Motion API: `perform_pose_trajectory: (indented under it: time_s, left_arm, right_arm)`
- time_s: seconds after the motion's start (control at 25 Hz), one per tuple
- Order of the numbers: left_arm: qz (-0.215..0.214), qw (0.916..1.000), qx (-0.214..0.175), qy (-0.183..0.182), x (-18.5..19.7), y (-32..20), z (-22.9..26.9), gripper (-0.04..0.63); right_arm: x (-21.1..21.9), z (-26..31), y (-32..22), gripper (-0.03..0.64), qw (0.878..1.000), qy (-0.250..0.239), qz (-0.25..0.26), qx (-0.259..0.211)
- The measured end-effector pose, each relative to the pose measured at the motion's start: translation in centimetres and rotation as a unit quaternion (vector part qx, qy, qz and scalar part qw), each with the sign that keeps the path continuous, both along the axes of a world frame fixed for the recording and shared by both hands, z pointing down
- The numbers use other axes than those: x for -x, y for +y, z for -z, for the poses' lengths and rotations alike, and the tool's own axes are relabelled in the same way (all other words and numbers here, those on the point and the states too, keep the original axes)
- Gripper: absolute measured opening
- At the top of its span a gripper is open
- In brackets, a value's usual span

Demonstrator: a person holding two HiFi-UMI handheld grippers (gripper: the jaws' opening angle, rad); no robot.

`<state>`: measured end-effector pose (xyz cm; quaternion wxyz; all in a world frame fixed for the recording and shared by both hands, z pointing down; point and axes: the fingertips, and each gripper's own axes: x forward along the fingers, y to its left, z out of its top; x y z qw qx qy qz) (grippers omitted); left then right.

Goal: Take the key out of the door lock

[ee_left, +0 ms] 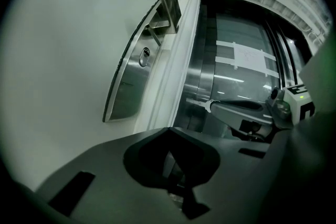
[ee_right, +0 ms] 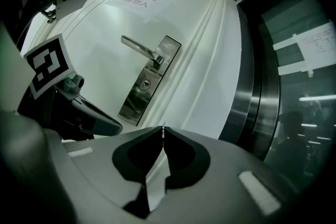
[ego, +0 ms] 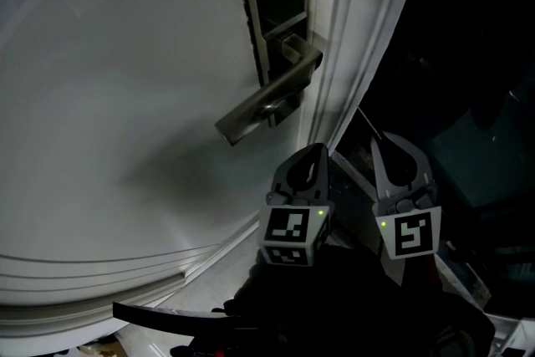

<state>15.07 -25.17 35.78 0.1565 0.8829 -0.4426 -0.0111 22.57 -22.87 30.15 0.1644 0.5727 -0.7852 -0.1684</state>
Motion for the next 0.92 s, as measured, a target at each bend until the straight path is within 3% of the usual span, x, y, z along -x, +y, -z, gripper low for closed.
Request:
perform_pose_trajectory:
  time_s: [0.92]
  left_arm:
    - [0.013,0.9999,-0.002,0.006,1.0,-0.4,0.2,0.000]
  right_arm:
    - [1.2,0.0,-0.2,0.012,1.000,0.003,0.014,0.002]
